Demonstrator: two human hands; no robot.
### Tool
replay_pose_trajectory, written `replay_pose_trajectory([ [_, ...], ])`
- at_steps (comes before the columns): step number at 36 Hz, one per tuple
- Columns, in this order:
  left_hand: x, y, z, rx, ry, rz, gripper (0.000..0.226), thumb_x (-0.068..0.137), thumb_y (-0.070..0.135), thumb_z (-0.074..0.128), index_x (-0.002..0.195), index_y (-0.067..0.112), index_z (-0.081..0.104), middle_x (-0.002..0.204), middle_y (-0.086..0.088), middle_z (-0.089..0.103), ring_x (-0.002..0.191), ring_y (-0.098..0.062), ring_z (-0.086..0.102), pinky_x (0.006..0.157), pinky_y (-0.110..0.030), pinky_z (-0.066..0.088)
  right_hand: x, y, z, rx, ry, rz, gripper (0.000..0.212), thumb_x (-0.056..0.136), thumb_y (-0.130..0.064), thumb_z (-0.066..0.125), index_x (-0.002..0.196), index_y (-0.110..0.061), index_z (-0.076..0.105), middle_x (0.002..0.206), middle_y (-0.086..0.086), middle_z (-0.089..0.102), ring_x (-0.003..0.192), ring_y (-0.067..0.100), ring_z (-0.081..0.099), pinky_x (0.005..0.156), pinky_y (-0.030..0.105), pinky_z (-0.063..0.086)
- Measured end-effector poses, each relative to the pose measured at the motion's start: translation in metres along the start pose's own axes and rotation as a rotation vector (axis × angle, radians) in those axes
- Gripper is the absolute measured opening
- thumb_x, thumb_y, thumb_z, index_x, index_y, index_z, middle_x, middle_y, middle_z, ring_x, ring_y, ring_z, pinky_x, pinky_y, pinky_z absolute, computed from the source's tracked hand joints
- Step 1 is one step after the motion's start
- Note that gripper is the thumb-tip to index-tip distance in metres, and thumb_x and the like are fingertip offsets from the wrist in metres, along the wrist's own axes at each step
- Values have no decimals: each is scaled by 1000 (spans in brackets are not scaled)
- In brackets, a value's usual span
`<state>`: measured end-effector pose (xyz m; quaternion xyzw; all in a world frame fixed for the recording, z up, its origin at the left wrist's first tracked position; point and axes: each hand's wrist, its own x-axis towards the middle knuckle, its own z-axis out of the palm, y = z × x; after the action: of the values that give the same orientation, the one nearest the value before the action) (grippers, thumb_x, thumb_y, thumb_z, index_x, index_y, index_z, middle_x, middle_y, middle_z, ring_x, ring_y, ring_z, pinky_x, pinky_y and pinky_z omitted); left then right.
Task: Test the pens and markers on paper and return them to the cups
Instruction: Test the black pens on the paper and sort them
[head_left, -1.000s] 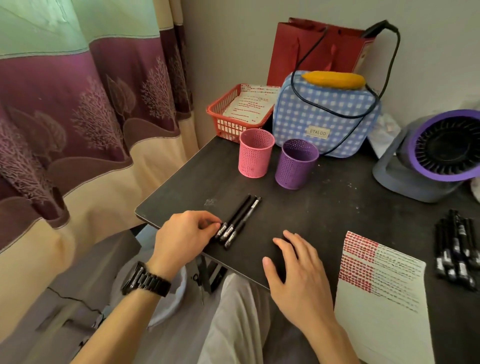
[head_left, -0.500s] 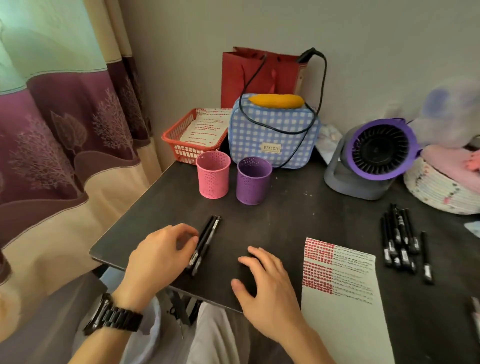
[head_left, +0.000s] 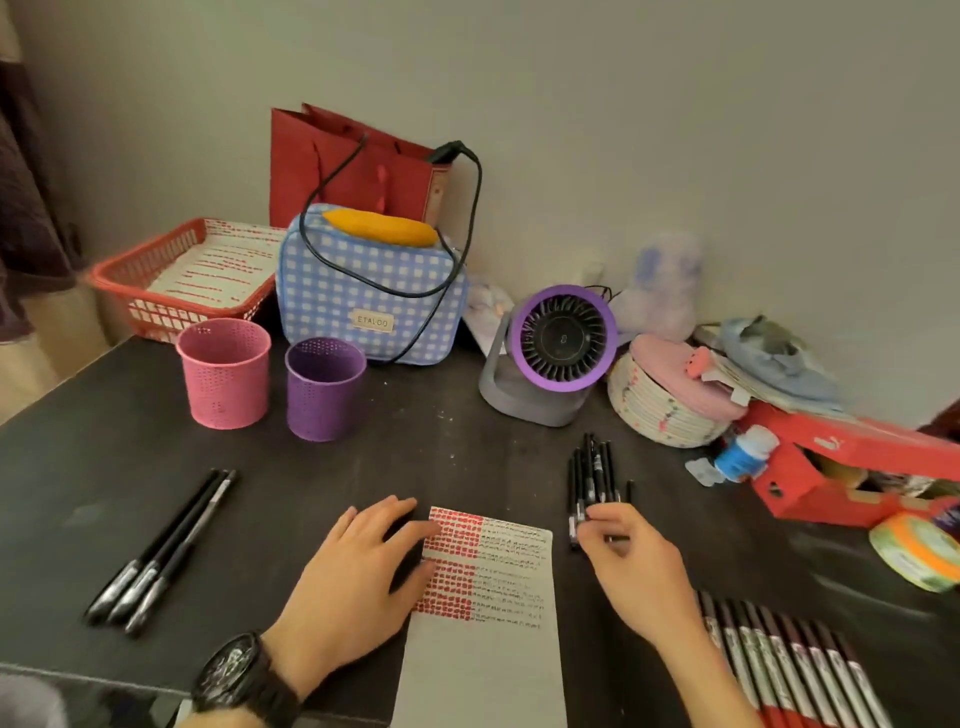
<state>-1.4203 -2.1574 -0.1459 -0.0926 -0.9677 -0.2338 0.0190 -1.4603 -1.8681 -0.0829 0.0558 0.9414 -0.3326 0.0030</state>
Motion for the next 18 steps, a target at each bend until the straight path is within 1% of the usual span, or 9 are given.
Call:
replay_pose_trajectory([
  [1,0,0,4,15,17,2,52,98,66,32,149,52,31,164,20,18,153,-5,9,123,-34,-1,7,9,-6,-34,35,37,17,95,-41,66,111,-37,63,95,-24,67,84,-9,60,70,16,44],
  [2,-1,-1,7,20,31,3,52,98,66,31,148,52,32,164,20,20,153,-5,11,123,-34,-2,14,16,-11,-71,61,68,20,95,-40,66,113,-33,63,95,-22,67,84,-4,61,72,21,45],
  [4,-1,-4,9,13,39,7,53,97,67,31,147,52,34,163,21,22,152,-4,13,123,-34,0,28,28,-17,-157,78,124,24,95,-43,65,115,-29,61,103,-14,72,92,11,66,79,30,46],
  [7,0,-6,8,-3,50,16,51,97,65,35,146,51,39,161,21,26,151,-3,16,124,-35,4,49,35,-22,-257,31,204,35,96,-52,59,120,-26,59,112,-7,73,107,20,67,86,34,49],
  [10,0,-4,9,-8,73,20,49,98,62,37,145,48,42,160,18,31,151,-6,21,123,-34,5,66,32,-24,-356,-8,250,35,97,-58,53,112,-27,59,116,1,71,112,29,64,80,34,44],
  [12,1,-3,9,-6,81,20,50,97,62,35,144,48,44,159,17,33,150,-7,24,122,-34,6,74,29,-24,-406,-13,266,32,97,-55,53,107,-26,60,117,7,69,111,32,63,79,35,43],
  [14,1,-4,10,-5,79,19,50,97,62,35,144,48,44,159,16,34,150,-8,25,122,-35,7,79,28,-23,-437,-32,299,32,96,-51,54,108,-23,61,118,12,67,105,34,63,80,35,46],
  [16,0,-5,11,-8,74,18,49,97,61,36,144,48,44,159,16,35,150,-9,26,121,-37,8,82,27,-23,-449,-63,338,37,96,-50,53,112,-18,62,115,13,66,93,31,66,84,36,53],
  [18,0,-6,12,-9,70,12,48,98,60,38,144,48,44,159,16,36,150,-9,26,121,-37,8,82,27,-22,-469,-90,350,43,96,-52,50,114,-15,62,112,12,67,89,31,69,88,42,58],
])
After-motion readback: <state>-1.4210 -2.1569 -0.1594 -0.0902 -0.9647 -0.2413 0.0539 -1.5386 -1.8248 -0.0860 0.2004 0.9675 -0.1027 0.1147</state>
